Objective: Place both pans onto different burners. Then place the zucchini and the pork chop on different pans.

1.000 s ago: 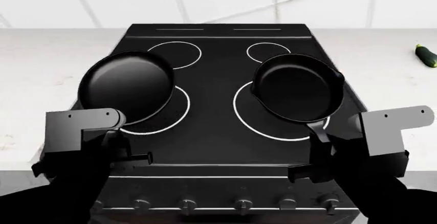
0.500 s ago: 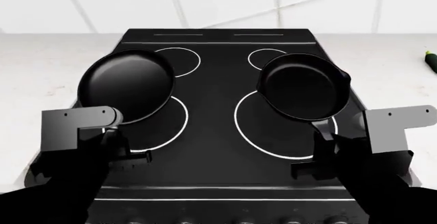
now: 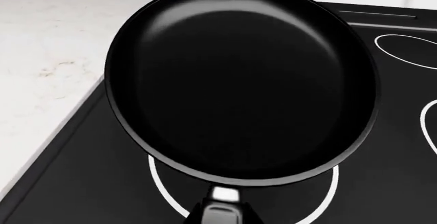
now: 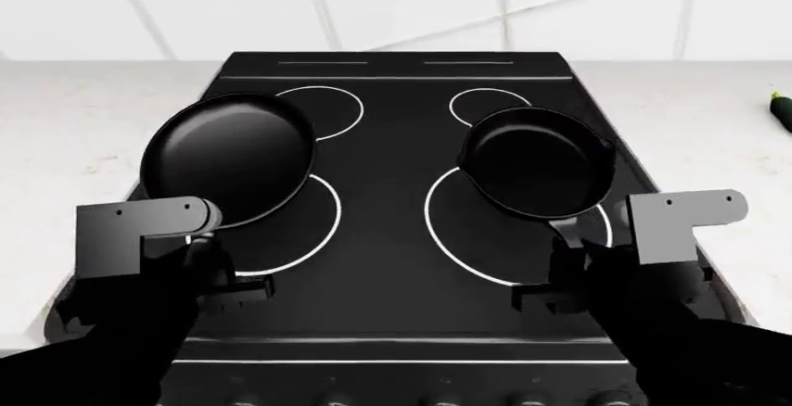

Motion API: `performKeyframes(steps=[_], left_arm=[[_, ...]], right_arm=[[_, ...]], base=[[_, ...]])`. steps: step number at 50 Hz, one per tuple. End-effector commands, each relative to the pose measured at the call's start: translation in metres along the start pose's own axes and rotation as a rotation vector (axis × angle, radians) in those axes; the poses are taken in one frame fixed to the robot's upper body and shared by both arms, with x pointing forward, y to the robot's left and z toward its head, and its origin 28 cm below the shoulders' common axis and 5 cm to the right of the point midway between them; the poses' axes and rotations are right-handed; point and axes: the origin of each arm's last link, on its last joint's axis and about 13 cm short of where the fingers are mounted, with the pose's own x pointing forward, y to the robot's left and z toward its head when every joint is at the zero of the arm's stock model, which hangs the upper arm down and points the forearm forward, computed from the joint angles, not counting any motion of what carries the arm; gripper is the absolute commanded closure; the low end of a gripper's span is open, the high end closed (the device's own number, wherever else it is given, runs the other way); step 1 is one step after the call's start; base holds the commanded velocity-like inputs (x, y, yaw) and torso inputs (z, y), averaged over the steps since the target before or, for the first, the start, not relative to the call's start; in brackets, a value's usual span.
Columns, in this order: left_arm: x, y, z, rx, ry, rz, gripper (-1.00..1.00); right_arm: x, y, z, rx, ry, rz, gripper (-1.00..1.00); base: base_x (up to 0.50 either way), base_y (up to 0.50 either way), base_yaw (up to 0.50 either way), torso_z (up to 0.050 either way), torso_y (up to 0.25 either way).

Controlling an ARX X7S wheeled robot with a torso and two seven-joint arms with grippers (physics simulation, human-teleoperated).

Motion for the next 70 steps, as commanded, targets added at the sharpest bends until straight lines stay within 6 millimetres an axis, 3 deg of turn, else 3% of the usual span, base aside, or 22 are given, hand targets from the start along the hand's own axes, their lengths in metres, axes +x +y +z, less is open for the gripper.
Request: performKeyframes(steps=[1,14,30,31,47,55,61,70], left_arm=[[0.002,0.003,0.003,-0.019,-0.041,0.005,1.00],[0.003,0.004,0.002,-0.026,-0.039,0.009,1.00],[0.003,0.006,0.001,-0.033,-0.038,0.014,1.00],[0.003,0.006,0.001,-0.033,-0.038,0.014,1.00],[0.004,0.006,-0.001,-0.038,-0.035,0.016,1.00],[0.006,0.007,-0.002,-0.026,-0.031,0.023,1.00],[0.014,0.006,0.008,-0.010,-0.034,0.033,1.00],[0.050,0.003,0.009,-0.007,-0.016,0.052,1.00]], right_arm=[[0.019,-0.002,-0.003,0.019,-0.019,-0.036,1.00],[0.007,0.003,-0.018,0.014,0.000,-0.019,1.00],[0.013,0.005,-0.031,0.024,0.038,-0.004,1.00],[0.013,0.005,-0.031,0.022,0.040,-0.004,-1.00],[0.006,0.005,-0.021,0.020,0.020,0.004,-1.00],[-0.025,0.012,0.006,-0.026,-0.103,0.030,-1.00],[-0.051,0.013,0.033,-0.033,-0.211,0.038,-1.00],[-0.069,0.008,0.055,-0.029,-0.300,-0.002,-1.00]], base=[[0.00,0.00,0.00,0.000,0.000],[0.00,0.00,0.00,0.001,0.003],[0.00,0.00,0.00,0.001,0.003],[0.00,0.00,0.00,0.000,0.000],[0.00,0.00,0.00,0.001,0.001],[0.00,0.00,0.00,0.000,0.001],[0.00,0.00,0.00,0.002,0.002],[0.00,0.00,0.00,0.000,0.001]])
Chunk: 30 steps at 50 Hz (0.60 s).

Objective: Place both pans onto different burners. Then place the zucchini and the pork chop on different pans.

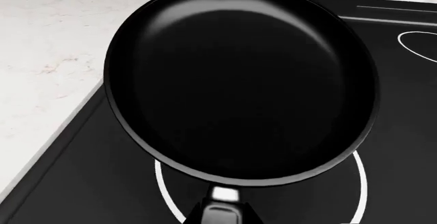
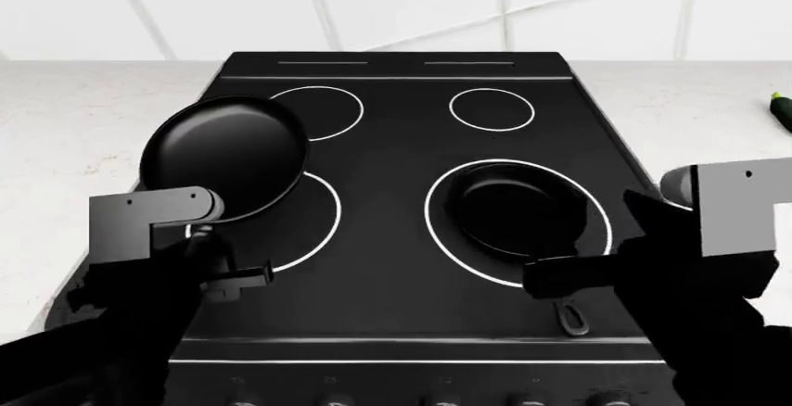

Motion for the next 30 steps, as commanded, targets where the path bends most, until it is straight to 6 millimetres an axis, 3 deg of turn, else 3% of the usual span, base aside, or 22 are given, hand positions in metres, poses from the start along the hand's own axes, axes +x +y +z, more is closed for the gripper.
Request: performKeyframes(steps=[1,13,30], left_arm=[[0.029,-0.001,0.010,-0.009,-0.020,0.018,1.00],[0.034,0.001,-0.008,-0.040,0.035,0.015,1.00],[0.026,0.005,-0.035,-0.052,0.088,-0.001,1.00]], right_arm=[[-0.022,-0.002,0.028,-0.021,-0.109,-0.025,-1.00],[-0.022,-0.003,0.026,-0.017,-0.108,-0.036,-1.00],[-0.020,0.002,0.022,-0.008,-0.100,-0.012,-1.00]], base=[[0.00,0.00,0.00,0.000,0.000],[0.00,0.00,0.00,0.001,0.002],[0.00,0.00,0.00,0.001,0.001]])
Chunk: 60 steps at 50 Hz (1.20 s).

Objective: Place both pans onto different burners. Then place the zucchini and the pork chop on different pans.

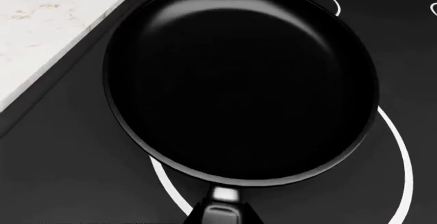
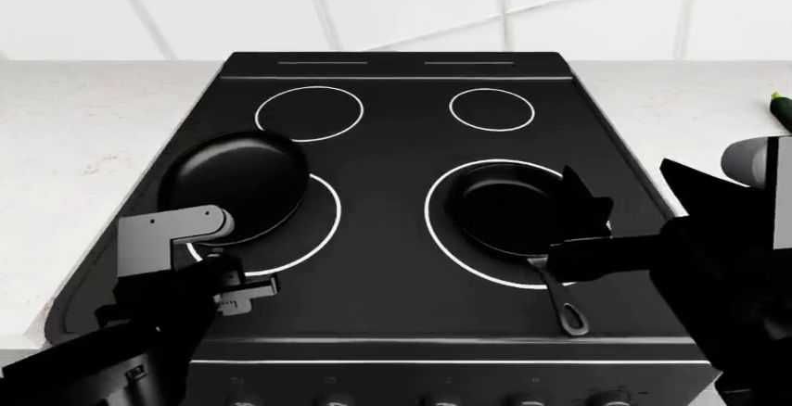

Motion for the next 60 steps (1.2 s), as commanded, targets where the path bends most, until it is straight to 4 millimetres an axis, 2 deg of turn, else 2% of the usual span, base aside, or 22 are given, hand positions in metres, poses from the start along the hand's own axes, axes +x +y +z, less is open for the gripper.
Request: performKeyframes(steps=[1,12,27,34,35,43,48,54,60], left_arm=[[-0.001,0.003,-0.010,0.000,0.002,-0.012,1.00],[-0.003,-0.003,-0.010,0.019,-0.005,-0.040,1.00],[-0.039,-0.008,-0.006,0.089,-0.052,-0.112,1.00],[-0.036,-0.009,-0.005,0.089,-0.053,-0.111,1.00],[-0.035,-0.008,-0.005,0.090,-0.051,-0.111,-1.00],[-0.036,-0.008,-0.002,0.083,-0.056,-0.119,-1.00],[-0.045,-0.008,0.007,0.085,-0.098,-0.134,-1.00],[-0.068,-0.011,0.029,0.088,-0.196,-0.180,-1.00],[-0.103,-0.012,0.056,0.058,-0.351,-0.233,-1.00]], right_arm=[[0.000,0.003,-0.001,0.004,0.001,0.012,-1.00],[0.000,0.002,-0.003,0.011,0.004,0.010,-1.00],[0.002,0.002,-0.004,0.012,0.008,0.014,-1.00],[0.001,0.002,-0.005,0.016,0.009,0.016,-1.00],[0.001,0.002,-0.005,0.017,0.009,0.017,-1.00],[0.001,0.001,-0.006,0.020,0.011,0.016,-1.00],[0.001,0.001,-0.006,0.021,0.010,0.017,-1.00],[0.000,0.001,-0.006,0.022,0.008,0.016,-1.00],[-0.001,0.001,-0.004,0.021,0.002,0.015,-1.00]], base=[[0.00,0.00,0.00,0.000,0.000],[0.00,0.00,0.00,0.000,0.000],[0.00,0.00,0.00,0.000,0.000],[0.00,0.00,0.00,0.000,0.001],[0.00,0.00,0.00,0.000,0.000],[0.00,0.00,0.00,0.000,0.000],[0.00,0.00,0.00,0.000,0.000],[0.00,0.00,0.00,0.000,0.000],[0.00,0.00,0.00,0.000,0.000]])
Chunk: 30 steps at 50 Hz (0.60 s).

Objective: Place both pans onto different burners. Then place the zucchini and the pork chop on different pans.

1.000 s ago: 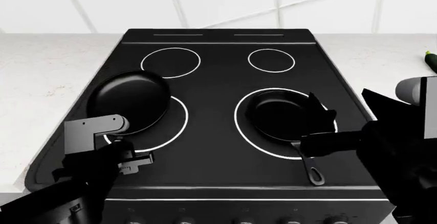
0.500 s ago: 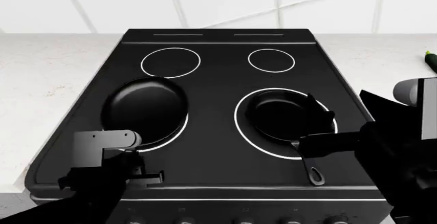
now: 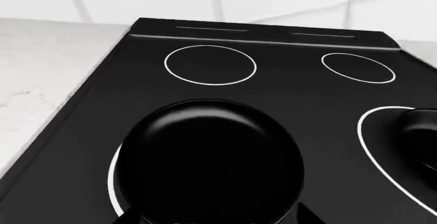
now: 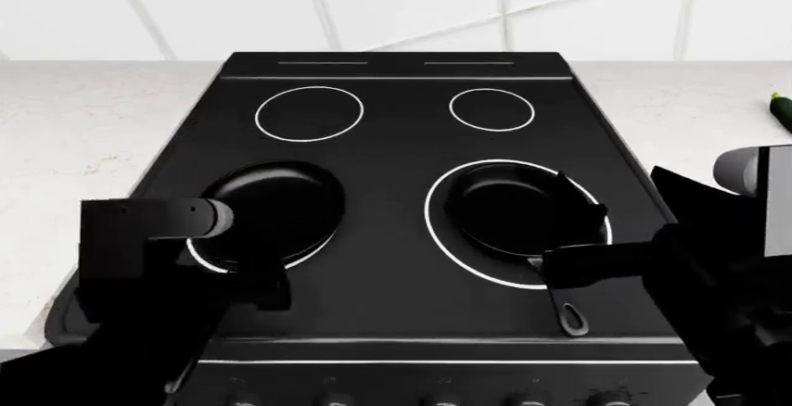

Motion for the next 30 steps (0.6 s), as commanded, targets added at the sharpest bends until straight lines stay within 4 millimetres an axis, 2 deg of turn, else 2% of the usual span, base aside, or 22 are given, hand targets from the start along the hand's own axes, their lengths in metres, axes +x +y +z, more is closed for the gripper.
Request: performKeyframes(steps=[1,6,9,22,30], left_arm=[[-0.040,-0.005,0.044,-0.007,-0.210,-0.062,-1.00],[-0.053,-0.002,0.065,-0.032,-0.319,-0.045,-1.00],[-0.055,0.001,0.070,-0.036,-0.366,-0.024,-1.00],[-0.032,0.007,0.047,0.014,-0.427,0.043,-1.00],[-0.028,0.008,0.045,0.010,-0.435,0.049,-1.00]], right_arm=[[-0.001,0.000,0.001,0.001,-0.007,-0.001,-1.00],[-0.002,0.000,0.003,-0.002,-0.018,-0.007,-1.00],[-0.003,0.000,0.004,-0.014,-0.040,-0.015,-1.00],[-0.005,0.000,0.003,-0.035,-0.099,-0.031,-1.00],[-0.005,-0.001,0.002,-0.028,-0.102,-0.035,-1.00]], base=[[0.00,0.00,0.00,0.000,0.000],[0.00,0.00,0.00,0.000,0.000],[0.00,0.00,0.00,0.000,0.000],[0.00,0.00,0.00,0.000,0.000],[0.00,0.00,0.00,0.000,0.000]])
